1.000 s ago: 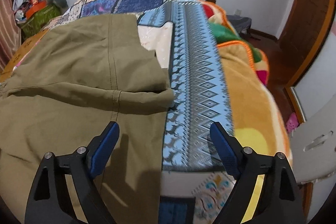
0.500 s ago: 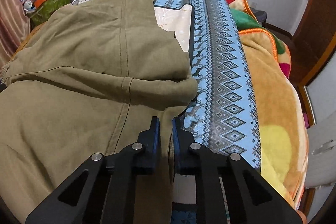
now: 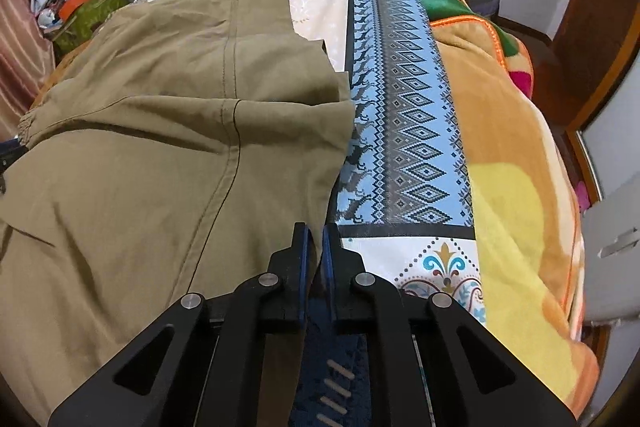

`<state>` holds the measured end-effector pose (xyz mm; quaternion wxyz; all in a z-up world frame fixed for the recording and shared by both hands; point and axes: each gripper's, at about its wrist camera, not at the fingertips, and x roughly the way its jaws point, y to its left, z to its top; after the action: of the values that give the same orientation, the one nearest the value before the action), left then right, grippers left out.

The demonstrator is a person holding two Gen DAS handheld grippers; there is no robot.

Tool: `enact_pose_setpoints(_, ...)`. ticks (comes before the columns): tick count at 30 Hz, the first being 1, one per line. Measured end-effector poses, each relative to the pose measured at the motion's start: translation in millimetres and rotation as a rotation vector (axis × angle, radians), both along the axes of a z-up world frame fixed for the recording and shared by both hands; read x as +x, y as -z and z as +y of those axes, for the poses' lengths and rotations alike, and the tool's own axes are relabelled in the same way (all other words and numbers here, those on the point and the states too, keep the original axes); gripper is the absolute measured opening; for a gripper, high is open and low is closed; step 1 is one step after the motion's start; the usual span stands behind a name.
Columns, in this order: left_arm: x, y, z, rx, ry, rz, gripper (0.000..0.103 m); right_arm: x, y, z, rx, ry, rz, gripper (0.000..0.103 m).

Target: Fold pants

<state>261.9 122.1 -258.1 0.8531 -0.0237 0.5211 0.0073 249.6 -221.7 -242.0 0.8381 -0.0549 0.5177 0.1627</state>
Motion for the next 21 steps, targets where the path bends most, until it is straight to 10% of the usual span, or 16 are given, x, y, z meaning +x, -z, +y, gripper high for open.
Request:
enact_pose_setpoints(4, 0, -16, 5, -0.001, -0.015, -0.024, 0.081, -2, -11, -6, -0.013, 0.003, -0.009, 0.010)
enact_pose_setpoints(9, 18, -26, 15, -0.043, -0.029, -0.029, 0.081, 8, -35, -13, 0.047, 0.032, -0.093, 0.048)
enact_pose_setpoints(21, 47, 14, 16, -0.108, -0.011, 0.046, 0.084, 78, -5, 22, 0.108, -0.037, -0.040, 0.052)
